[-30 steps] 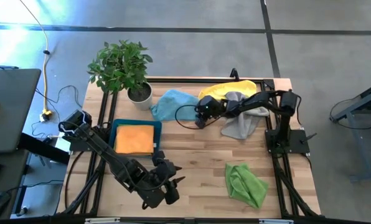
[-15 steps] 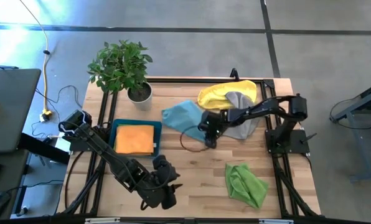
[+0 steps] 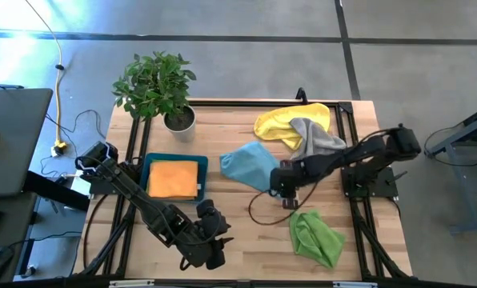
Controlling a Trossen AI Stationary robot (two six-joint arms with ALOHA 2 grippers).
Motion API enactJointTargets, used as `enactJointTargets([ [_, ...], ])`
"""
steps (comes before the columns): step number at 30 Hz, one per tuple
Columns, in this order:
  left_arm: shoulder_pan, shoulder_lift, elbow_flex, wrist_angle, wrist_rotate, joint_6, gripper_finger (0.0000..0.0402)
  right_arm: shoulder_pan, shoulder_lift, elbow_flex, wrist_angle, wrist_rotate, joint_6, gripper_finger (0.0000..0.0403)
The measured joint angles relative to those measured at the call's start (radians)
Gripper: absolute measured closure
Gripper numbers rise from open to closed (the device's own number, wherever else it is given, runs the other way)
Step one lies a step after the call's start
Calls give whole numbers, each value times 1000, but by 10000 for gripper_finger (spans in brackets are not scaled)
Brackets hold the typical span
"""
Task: Fold microfiber towels
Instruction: Fold the blue microfiber towel on the table
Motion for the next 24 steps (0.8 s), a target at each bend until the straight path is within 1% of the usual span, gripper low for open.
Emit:
enactJointTargets([
  [2, 0, 0, 0, -3, 0, 0, 241, 38, 3, -22, 33, 55, -35, 279],
  [5, 0, 0, 0, -6, 0, 0, 241, 78, 27, -56, 72, 63, -53, 279],
  [10, 0, 0, 0, -6, 0, 0, 241, 106, 45, -67, 82, 140, 23, 279],
  [14, 7, 0, 0, -7, -1, 4, 241, 106, 59, -67, 105, 154, 56, 279],
  [21, 8, 0, 0, -7, -4, 18, 241, 98, 128, -63, 120, 164, 96, 280],
  [24, 8, 0, 0, -7, -5, 19, 241, 99, 130, -63, 120, 175, 121, 298],
])
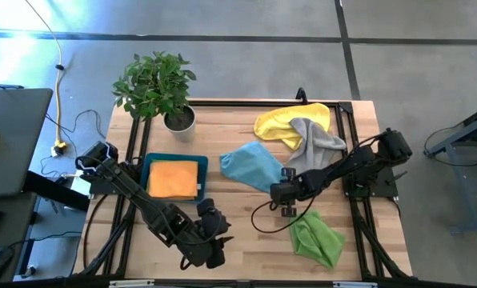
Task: Fold microfiber towels
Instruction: Fold the blue microfiber towel on the table
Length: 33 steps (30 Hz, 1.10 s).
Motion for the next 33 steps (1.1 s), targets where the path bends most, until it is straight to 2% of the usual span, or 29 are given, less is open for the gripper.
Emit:
enactJointTargets([
  [7, 0, 0, 0, -7, 0, 51, 241, 0, -2, 3, 3, -38, 6, 394],
  [12, 0, 0, 0, -8, 0, 140, 241, -3, -5, 43, -38, -80, 21, 392],
  [20, 7, 11, 0, -29, -9, 222, 241, 4, -89, 184, -90, -131, -4, 401],
  [28, 68, 63, -1, -4, -69, 365, 241, 27, -137, 303, -93, -171, -66, 402],
  [33, 111, 103, 0, 61, -144, 460, 241, 60, -135, 319, -75, -183, -122, 402],
])
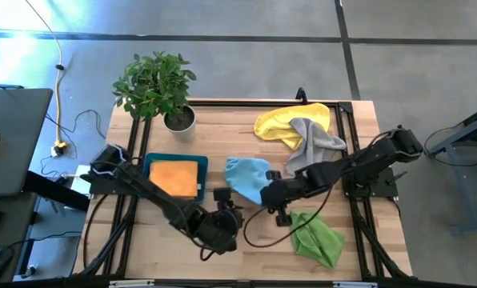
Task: Fold microfiber towels
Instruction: Fold the blue microfiber towel on the table
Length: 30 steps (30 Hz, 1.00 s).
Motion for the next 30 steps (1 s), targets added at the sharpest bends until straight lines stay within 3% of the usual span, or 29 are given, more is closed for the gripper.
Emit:
enactJointTargets([
  [7, 58, 39, 1, 127, -9, 116, 241, 30, 0, 1, 24, -3, -4, 402],
  [12, 88, 55, -1, 177, 96, 168, 241, 38, -7, 1, 43, -5, -4, 403],
  [25, 133, 69, 0, 213, 133, 157, 242, 38, -21, 2, 71, -24, -32, 403],
  [30, 149, 69, 0, 212, 179, 117, 265, 38, -22, 2, 80, -35, -57, 403],
])
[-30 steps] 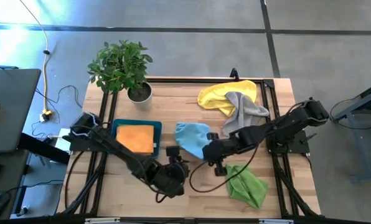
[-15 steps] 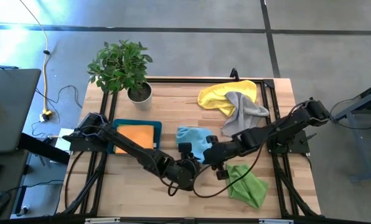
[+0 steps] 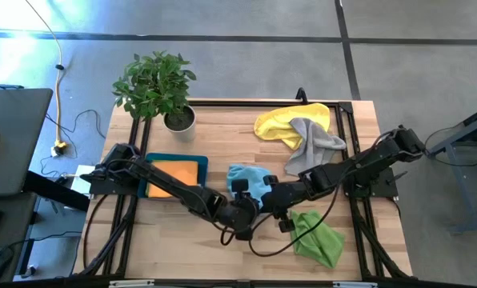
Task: Fold microfiber towels
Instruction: Fold the blue microfiber towel on the table
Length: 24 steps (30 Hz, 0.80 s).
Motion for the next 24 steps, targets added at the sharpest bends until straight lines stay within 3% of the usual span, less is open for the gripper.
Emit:
enactJointTargets([
  [10, 15, 0, 0, -1, 112, -28, 386, -1, -1, 0, -2, -16, -51, 403],
  [17, 23, 0, 0, 14, 156, -27, 399, 0, -1, 0, -2, -20, -30, 397],
  [24, 28, -1, 0, 55, 184, -28, 401, 6, -30, 35, -105, -5, -3, 297],
])
